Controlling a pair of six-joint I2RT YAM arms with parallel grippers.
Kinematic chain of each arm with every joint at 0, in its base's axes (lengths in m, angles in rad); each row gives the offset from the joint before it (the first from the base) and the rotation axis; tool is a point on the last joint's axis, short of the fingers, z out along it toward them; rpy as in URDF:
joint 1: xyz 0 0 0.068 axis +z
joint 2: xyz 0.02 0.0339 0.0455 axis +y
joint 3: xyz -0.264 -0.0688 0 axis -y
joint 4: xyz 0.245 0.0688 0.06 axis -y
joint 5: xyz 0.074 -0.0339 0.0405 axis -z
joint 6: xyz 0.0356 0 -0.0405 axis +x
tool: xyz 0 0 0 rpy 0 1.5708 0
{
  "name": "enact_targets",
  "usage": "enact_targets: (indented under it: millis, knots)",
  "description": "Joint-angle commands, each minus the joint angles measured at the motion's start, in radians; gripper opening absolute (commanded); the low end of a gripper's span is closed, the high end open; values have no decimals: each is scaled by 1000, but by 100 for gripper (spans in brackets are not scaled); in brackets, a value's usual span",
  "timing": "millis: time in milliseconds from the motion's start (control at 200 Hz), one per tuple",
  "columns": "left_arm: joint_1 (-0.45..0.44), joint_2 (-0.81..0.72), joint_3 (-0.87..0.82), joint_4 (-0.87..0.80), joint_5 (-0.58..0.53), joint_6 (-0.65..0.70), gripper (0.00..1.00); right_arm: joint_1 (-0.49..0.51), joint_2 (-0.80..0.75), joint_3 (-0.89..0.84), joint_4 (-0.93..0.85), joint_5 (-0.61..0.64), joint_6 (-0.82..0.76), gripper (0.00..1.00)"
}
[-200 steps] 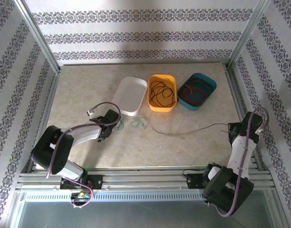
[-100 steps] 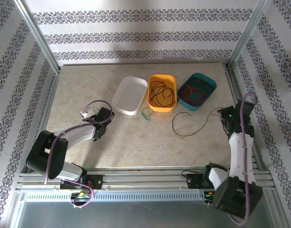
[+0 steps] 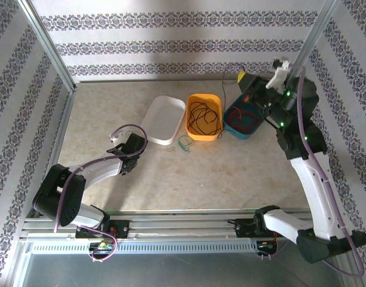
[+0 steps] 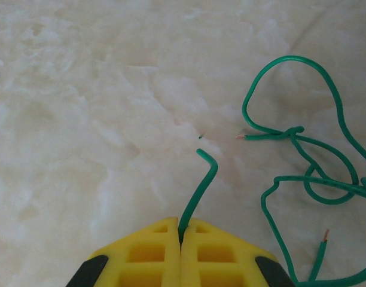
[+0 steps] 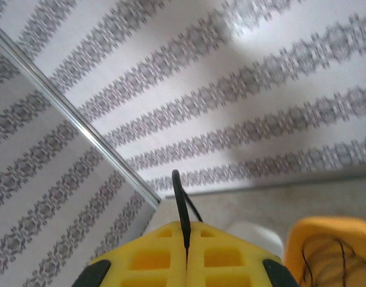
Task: Untangle the cables
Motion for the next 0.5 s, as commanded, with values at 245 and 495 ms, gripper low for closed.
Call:
enact_targets:
  millis: [245, 495]
  knots:
    - [-16, -6, 12, -27, -8, -12, 0, 1, 296, 293, 59, 107, -114, 0]
    - [-18, -7, 7, -23, 4, -12, 0, -5, 390, 147, 62, 109, -103, 0]
